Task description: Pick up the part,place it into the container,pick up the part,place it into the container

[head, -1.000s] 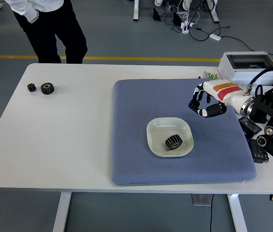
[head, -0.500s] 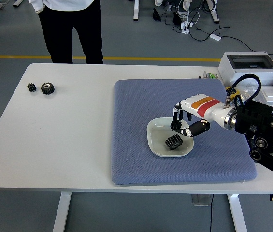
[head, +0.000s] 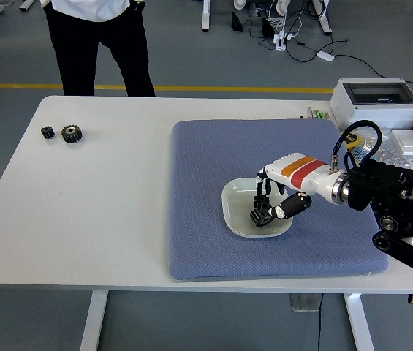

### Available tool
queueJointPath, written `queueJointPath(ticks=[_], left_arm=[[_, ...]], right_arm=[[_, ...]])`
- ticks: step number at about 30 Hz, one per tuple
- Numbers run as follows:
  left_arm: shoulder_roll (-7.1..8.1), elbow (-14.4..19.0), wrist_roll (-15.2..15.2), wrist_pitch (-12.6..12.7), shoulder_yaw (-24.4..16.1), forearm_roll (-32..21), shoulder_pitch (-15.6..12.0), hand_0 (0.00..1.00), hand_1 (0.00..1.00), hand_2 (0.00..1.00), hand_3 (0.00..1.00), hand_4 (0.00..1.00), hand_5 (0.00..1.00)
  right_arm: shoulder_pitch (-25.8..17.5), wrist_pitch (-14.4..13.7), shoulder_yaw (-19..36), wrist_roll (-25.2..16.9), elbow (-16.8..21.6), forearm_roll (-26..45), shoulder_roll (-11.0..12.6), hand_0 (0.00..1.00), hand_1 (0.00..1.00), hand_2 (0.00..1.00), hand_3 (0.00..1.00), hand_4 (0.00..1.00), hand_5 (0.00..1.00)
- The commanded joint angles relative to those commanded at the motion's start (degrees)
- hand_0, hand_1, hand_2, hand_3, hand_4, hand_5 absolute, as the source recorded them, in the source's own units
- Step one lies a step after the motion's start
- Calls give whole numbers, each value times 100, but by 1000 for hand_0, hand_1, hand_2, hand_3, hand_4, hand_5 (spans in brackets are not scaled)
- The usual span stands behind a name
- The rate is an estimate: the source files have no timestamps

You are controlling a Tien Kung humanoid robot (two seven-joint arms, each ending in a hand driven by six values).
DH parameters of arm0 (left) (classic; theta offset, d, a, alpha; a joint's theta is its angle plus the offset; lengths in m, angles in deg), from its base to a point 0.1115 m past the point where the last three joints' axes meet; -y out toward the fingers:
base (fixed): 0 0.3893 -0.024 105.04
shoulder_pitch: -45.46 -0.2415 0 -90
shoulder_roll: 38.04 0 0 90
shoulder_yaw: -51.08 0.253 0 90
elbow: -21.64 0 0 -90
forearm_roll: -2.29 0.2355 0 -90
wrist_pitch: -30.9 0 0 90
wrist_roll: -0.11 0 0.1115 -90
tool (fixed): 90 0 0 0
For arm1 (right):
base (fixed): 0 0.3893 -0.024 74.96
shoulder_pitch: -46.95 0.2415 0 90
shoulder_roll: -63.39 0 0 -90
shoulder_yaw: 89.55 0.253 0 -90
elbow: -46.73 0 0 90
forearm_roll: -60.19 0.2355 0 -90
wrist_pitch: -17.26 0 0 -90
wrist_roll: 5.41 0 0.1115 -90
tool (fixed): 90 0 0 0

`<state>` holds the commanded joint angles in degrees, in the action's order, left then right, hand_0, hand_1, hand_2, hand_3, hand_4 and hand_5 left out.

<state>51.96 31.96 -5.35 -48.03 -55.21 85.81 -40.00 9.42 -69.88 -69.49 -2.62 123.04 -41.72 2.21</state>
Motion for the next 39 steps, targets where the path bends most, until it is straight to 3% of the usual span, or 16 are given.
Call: queueJointPath(ticks=[39], left_arm=[[0,0,-15,3,13,7,14,782,763,774,567,681,599]], right_arm=[[-28,-20,-60,-116,-371,-106,-142,166,403,545,539,760,273]])
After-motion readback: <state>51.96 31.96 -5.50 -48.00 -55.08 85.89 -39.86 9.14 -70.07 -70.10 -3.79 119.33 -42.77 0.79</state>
